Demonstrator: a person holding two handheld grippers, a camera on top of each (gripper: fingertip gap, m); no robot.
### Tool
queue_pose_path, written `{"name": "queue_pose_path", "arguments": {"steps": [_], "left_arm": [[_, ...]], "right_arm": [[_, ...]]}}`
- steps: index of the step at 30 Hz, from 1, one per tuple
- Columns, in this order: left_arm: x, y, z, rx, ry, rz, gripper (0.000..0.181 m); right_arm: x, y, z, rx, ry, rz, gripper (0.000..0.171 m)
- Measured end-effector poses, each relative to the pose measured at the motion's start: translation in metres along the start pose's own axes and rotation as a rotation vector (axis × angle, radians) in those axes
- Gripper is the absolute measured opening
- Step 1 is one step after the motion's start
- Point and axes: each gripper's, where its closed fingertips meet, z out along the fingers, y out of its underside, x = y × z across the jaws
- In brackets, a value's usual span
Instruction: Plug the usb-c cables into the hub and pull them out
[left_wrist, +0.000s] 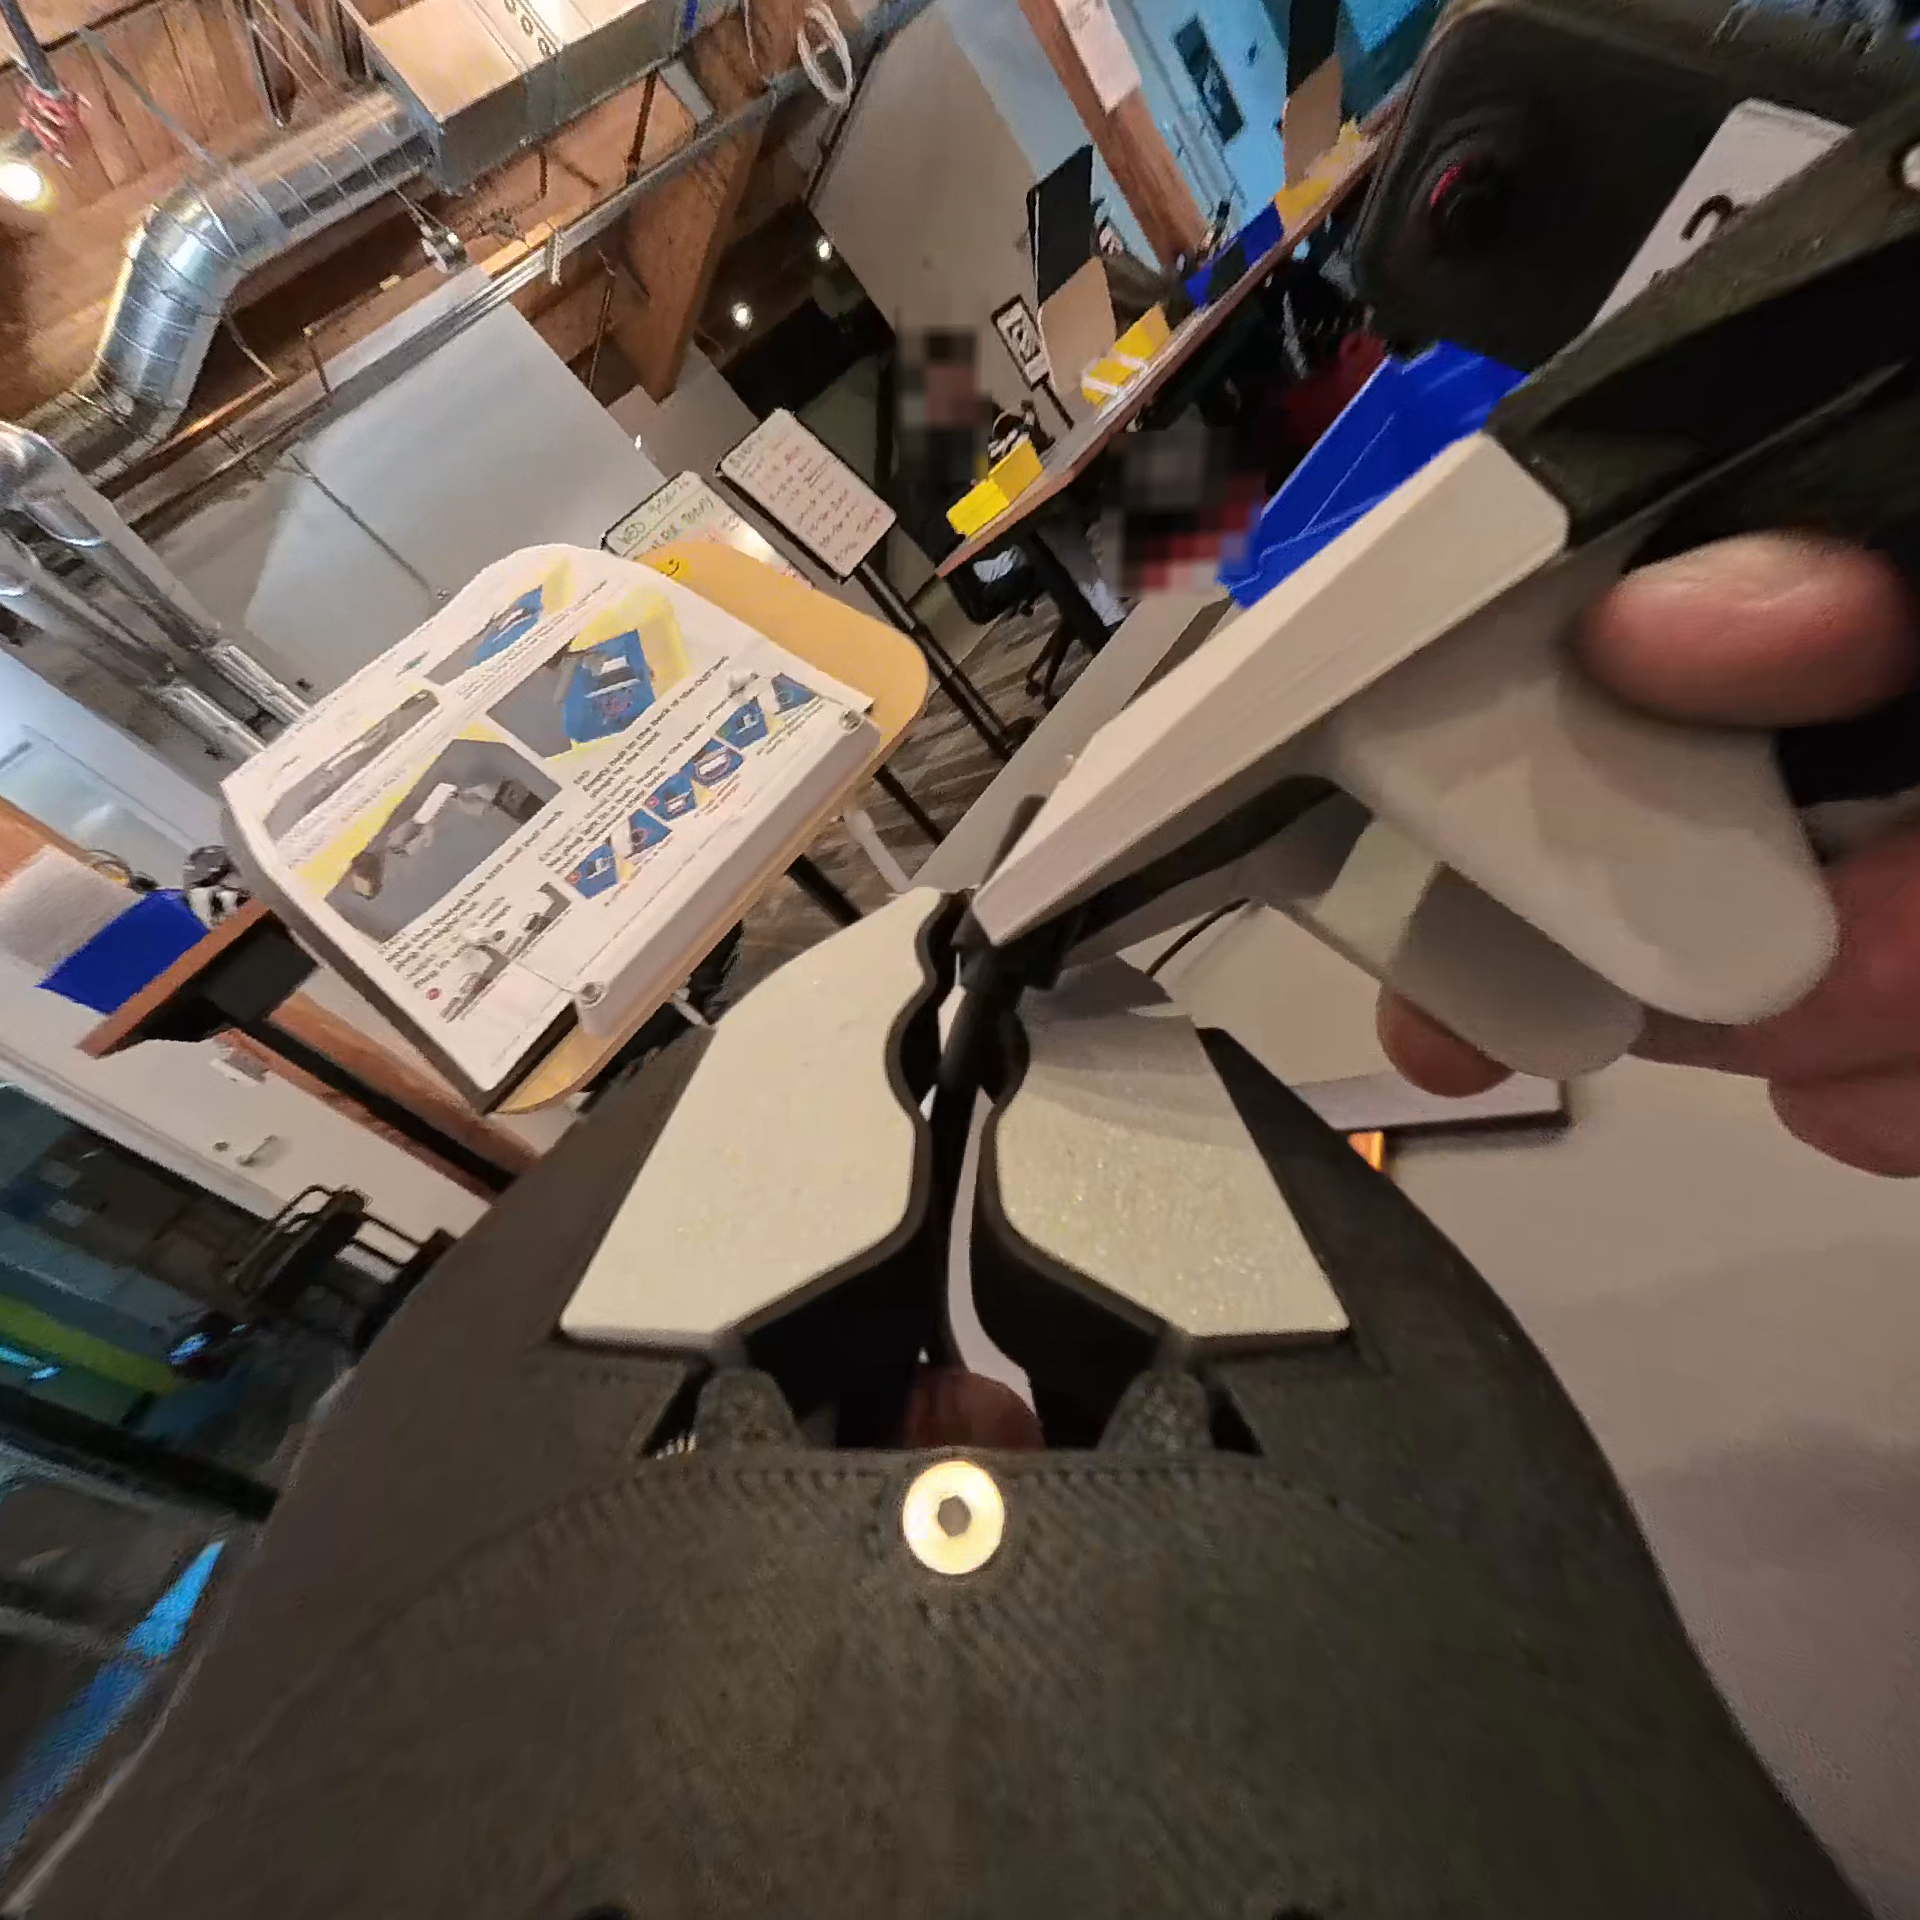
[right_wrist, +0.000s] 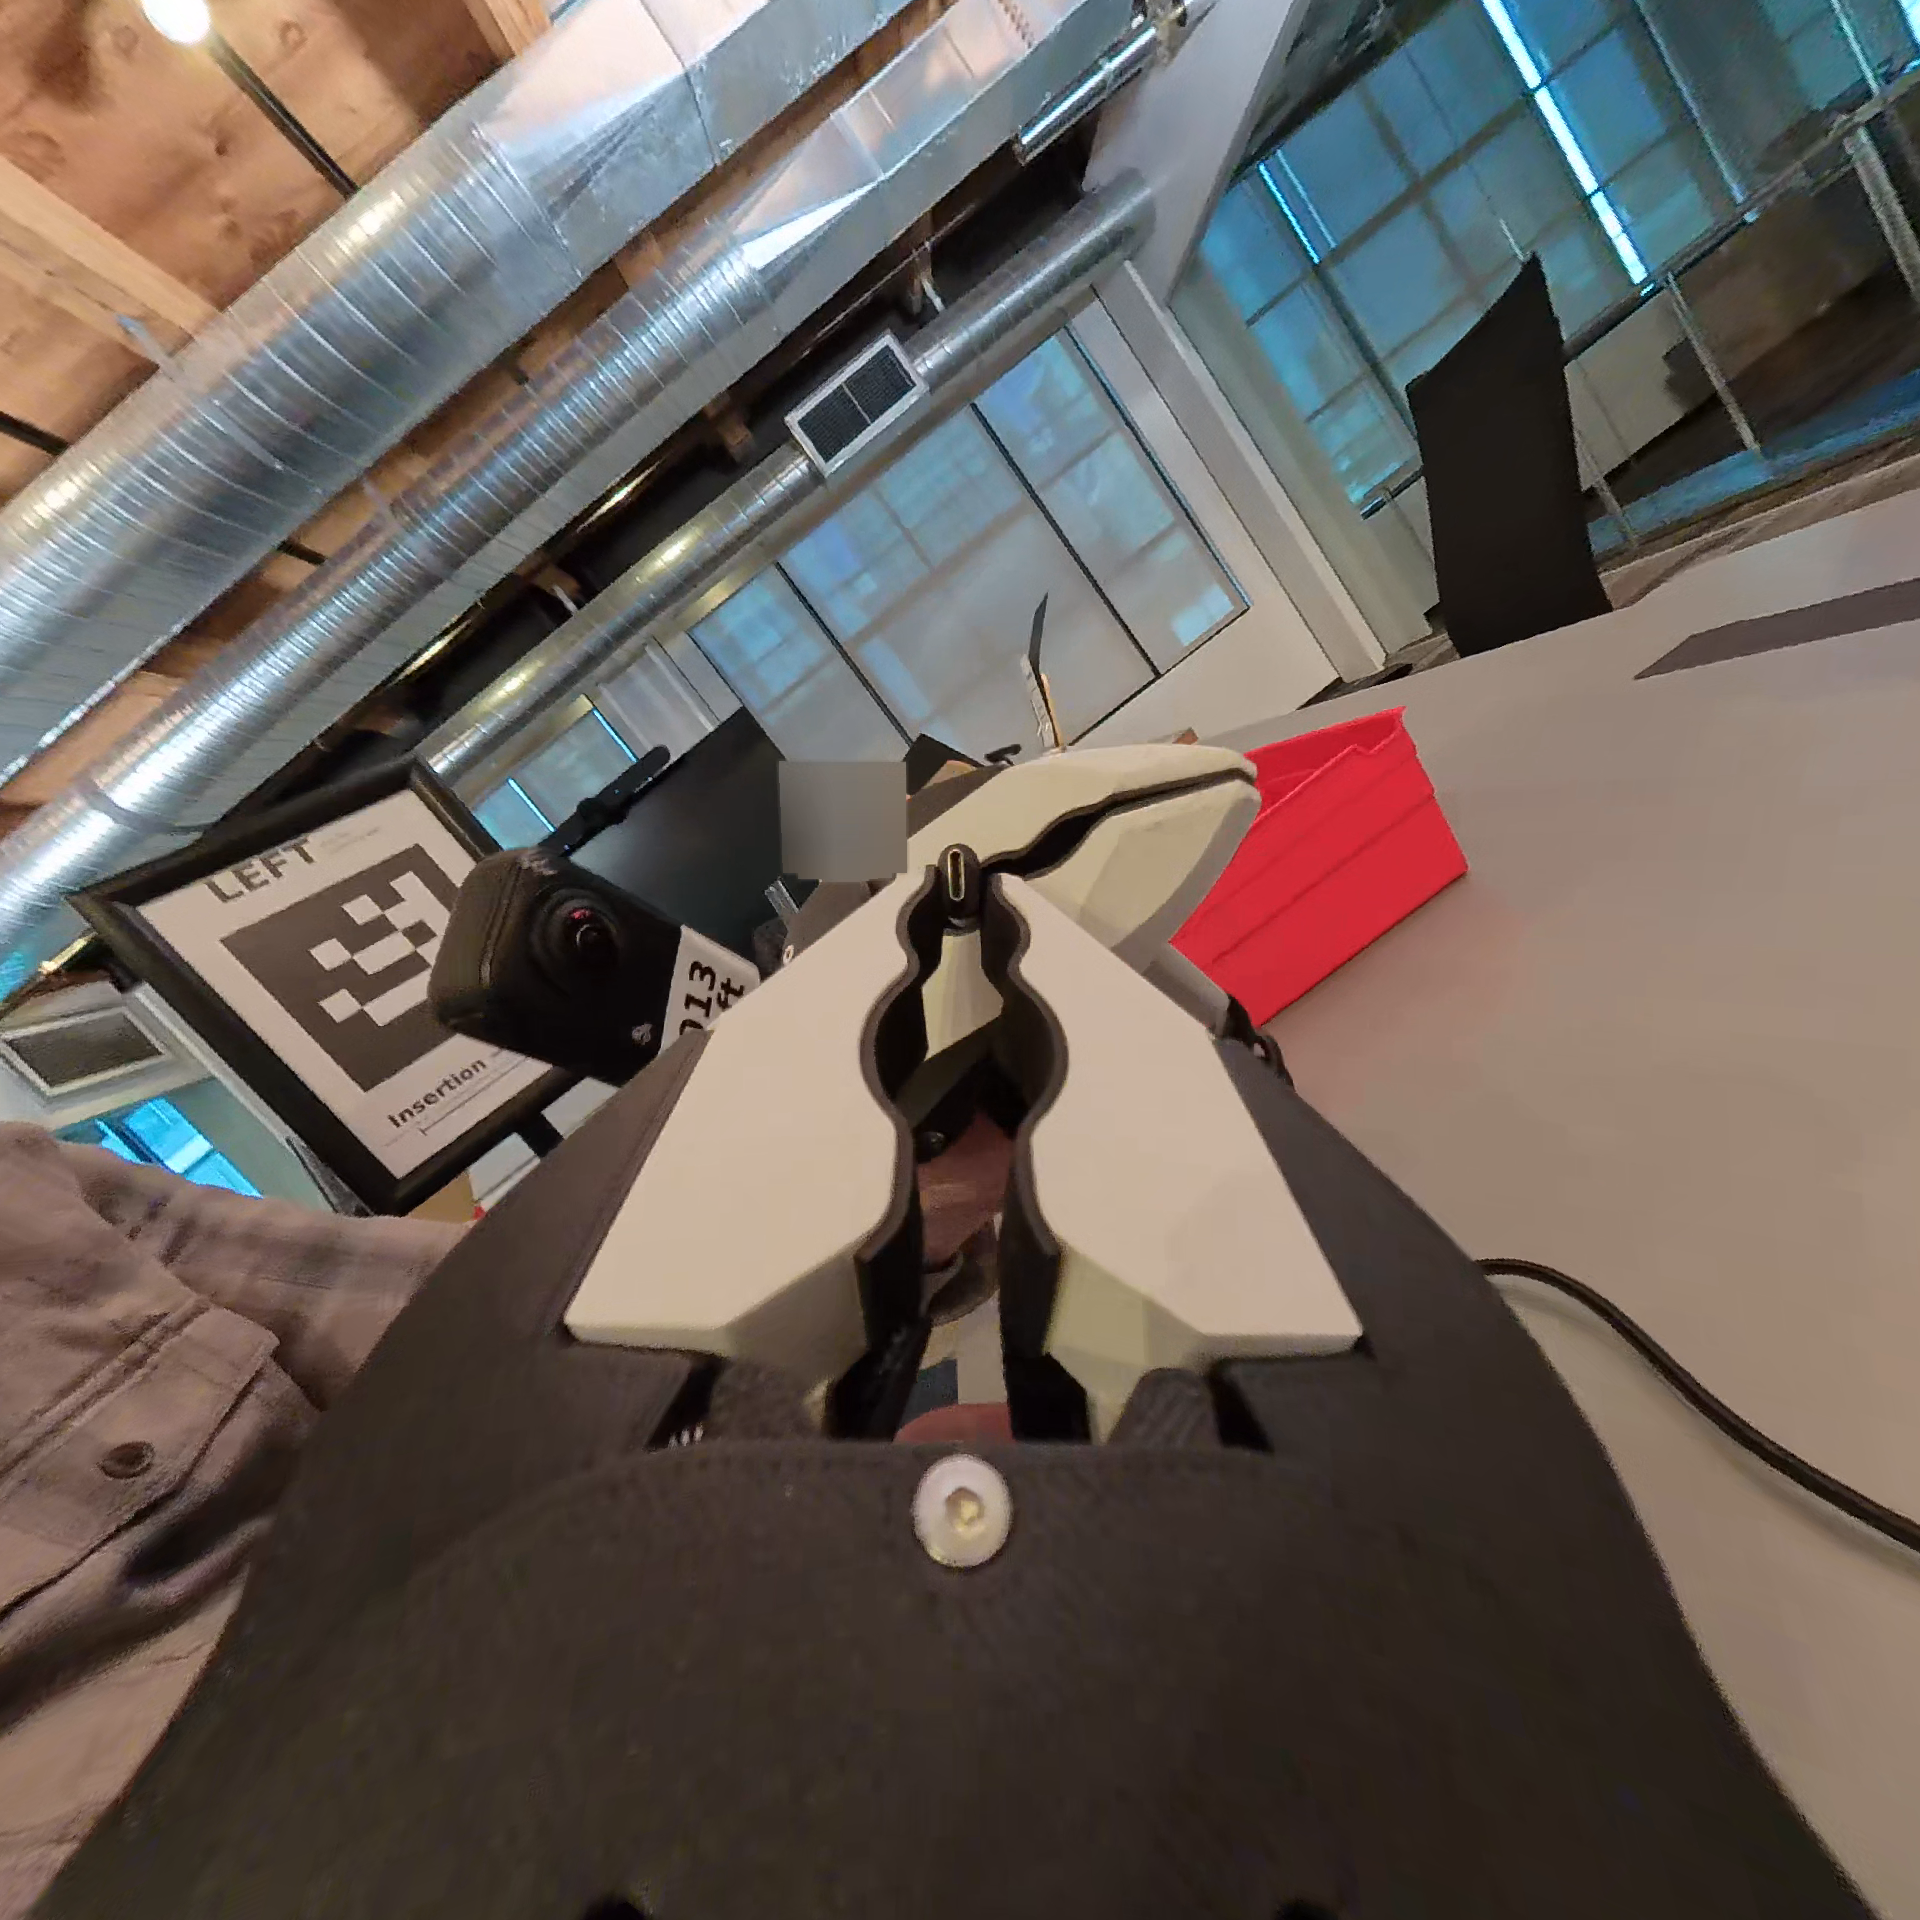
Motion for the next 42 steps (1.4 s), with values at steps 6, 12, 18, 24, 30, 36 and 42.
{"name": "queue_pose_path", "arguments": {"steps": [6, 12, 18, 24, 30, 36, 42], "left_arm": [[0.000, -0.011, -0.006, 0.121, 0.075, -0.289, 0.001], [-0.001, -0.016, -0.021, 0.183, 0.155, -0.320, 0.028], [-0.005, -0.033, -0.037, 0.209, 0.229, -0.200, 0.035], [0.011, -0.050, -0.044, 0.222, 0.328, -0.044, 0.034], [0.014, -0.060, -0.047, 0.238, 0.291, 0.082, 0.025], [0.010, -0.063, -0.051, 0.255, 0.216, 0.127, 0.026], [0.011, -0.064, -0.055, 0.244, 0.210, 0.194, 0.025]], "right_arm": [[-0.016, -0.001, 0.005, -0.003, -0.078, -0.004, 0.004], [-0.014, -0.010, -0.004, 0.026, -0.069, -0.002, 0.004], [-0.012, -0.016, -0.012, 0.048, -0.088, 0.027, 0.004], [-0.027, -0.011, -0.008, 0.017, -0.148, 0.035, 0.004], [-0.040, -0.010, -0.001, 0.012, -0.209, 0.063, 0.003], [-0.043, -0.011, 0.001, 0.037, -0.230, 0.080, 0.004], [-0.047, -0.009, 0.000, 0.027, -0.266, 0.076, 0.004]]}}
